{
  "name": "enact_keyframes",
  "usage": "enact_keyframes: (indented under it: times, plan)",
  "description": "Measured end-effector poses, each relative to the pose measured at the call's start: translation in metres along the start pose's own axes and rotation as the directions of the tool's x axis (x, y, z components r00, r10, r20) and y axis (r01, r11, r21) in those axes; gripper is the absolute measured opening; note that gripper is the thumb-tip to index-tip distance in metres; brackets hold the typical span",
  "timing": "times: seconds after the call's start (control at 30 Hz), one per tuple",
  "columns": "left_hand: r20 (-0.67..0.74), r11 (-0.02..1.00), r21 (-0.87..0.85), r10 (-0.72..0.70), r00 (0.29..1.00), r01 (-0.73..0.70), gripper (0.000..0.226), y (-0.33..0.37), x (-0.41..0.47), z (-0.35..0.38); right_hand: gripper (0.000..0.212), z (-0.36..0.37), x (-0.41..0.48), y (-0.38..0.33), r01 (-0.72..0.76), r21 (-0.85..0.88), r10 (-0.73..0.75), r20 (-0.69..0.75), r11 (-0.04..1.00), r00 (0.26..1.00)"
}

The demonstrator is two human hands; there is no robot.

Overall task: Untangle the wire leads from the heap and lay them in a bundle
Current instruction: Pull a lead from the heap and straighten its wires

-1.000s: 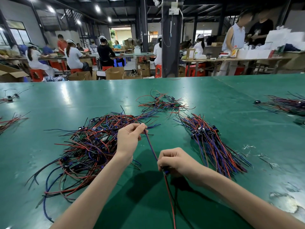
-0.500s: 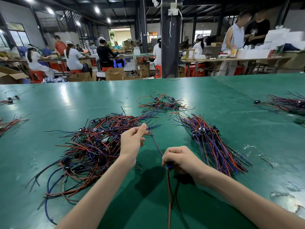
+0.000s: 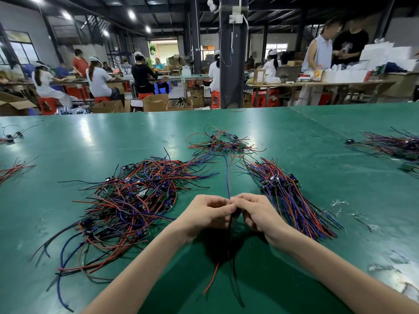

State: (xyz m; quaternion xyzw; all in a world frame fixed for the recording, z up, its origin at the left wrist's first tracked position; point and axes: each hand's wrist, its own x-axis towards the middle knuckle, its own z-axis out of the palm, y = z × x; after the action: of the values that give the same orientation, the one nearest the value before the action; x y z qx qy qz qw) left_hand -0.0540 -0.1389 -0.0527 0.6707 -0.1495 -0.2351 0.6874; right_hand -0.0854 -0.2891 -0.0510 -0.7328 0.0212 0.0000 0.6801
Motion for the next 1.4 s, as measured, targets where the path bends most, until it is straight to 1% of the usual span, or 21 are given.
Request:
enact_keyframes:
  times: [0.13,0.27,0.33,0.4,0.47,0.53,0.67,0.93,1.07,1.27,1.4]
  plan:
    - [-0.013,0.999,0.032,-0.009,1.0,0.01,0.014,-0.001,-0.001,0.002,0.026,-0.001,0.001,0.0,0.009,0.005,-0.009,-0.012,1.0,1.0]
    - [-0.042,0.999,0.031,0.033,0.999,-0.031,0.014,0.001,-0.001,0.006,0.025,-0.001,0.002,0.001,0.021,0.06,-0.018,-0.049,0.998,0.999]
    - [-0.117,0.999,0.006,0.052,0.992,-0.052,0.011,0.003,0.0,0.006,0.018,0.001,0.003,0.001,0.024,0.105,-0.017,-0.072,0.994,0.997]
    - [-0.214,0.996,-0.027,0.072,0.974,-0.079,0.004,0.005,0.002,0.003,0.015,0.003,0.004,0.002,0.007,0.106,0.002,-0.083,0.994,0.997]
    - [-0.286,0.993,-0.065,0.077,0.955,-0.099,0.004,0.007,0.004,-0.001,0.017,0.004,0.003,0.003,-0.025,0.084,0.03,-0.058,0.996,0.998]
    - [-0.323,0.99,-0.09,0.075,0.944,-0.109,0.005,0.006,0.005,-0.004,0.015,0.005,0.002,0.004,-0.043,0.071,0.043,-0.005,0.997,0.999]
    - [-0.313,0.99,-0.093,0.073,0.947,-0.107,0.006,0.004,0.006,-0.002,0.011,0.009,0.0,0.007,-0.022,0.062,0.019,0.05,0.998,0.999]
    - [-0.278,0.987,-0.08,0.109,0.954,-0.136,0.005,0.002,0.005,0.003,0.009,0.007,0.0,0.008,0.004,0.06,-0.006,0.041,0.998,0.999]
    - [-0.266,0.984,-0.11,0.105,0.958,-0.138,0.007,0.003,0.005,0.004,0.01,0.009,0.0,0.007,0.004,0.064,-0.007,0.037,0.998,0.999]
    - [-0.209,0.992,-0.085,0.077,0.975,-0.096,0.029,0.004,0.003,0.003,0.011,0.008,-0.002,0.006,0.015,0.015,-0.016,0.025,1.0,1.0]
    - [-0.252,0.988,-0.058,0.125,0.96,-0.143,0.03,0.003,0.004,0.004,0.012,0.008,-0.002,0.007,0.024,0.001,-0.024,0.041,1.0,0.999]
